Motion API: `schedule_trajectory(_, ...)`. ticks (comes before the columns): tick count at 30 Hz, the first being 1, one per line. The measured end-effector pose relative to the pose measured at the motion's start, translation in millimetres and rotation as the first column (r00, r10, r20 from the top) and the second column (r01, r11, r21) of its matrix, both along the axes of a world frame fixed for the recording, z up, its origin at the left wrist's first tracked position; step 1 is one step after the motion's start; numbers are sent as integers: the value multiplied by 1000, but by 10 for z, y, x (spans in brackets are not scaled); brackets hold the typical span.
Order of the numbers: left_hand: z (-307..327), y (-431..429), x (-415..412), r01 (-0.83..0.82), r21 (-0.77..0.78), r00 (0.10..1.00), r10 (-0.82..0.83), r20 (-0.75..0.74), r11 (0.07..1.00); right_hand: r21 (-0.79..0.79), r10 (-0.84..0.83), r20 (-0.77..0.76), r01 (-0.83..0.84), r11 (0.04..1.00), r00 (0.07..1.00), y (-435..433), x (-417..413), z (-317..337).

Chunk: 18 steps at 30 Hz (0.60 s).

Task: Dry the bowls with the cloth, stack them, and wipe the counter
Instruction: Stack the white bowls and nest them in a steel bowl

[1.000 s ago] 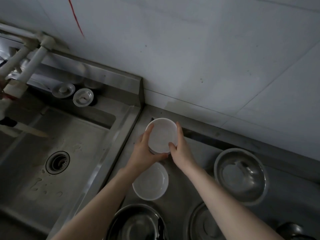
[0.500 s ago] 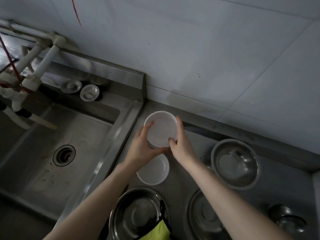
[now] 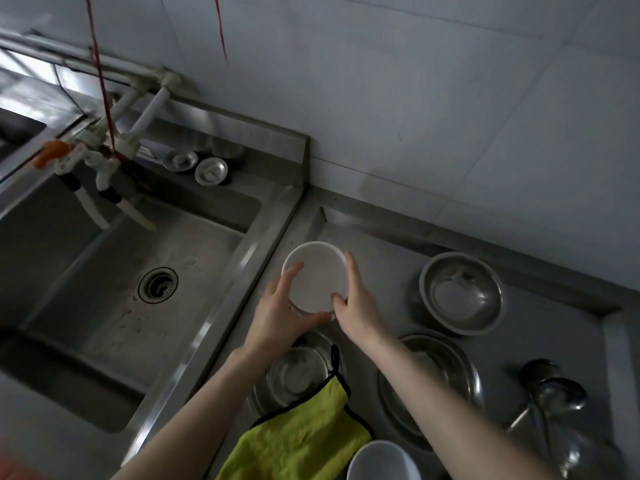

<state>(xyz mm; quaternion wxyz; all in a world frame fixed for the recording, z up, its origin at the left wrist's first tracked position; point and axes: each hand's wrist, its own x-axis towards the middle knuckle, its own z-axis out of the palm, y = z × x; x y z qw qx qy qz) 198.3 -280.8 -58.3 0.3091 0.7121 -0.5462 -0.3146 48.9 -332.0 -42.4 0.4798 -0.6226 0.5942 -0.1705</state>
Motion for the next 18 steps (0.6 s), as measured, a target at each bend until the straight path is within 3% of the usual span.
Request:
schedule_trajectory(11,-280,106,-9,39,42,998,-37,-50,998,41,-29,-57,31,999,998,134,15,-273)
schedule_trajectory(18,-318,10,2,109,54,988,-102,-114,993,87,-152,124,142,986,980,158,32,-336)
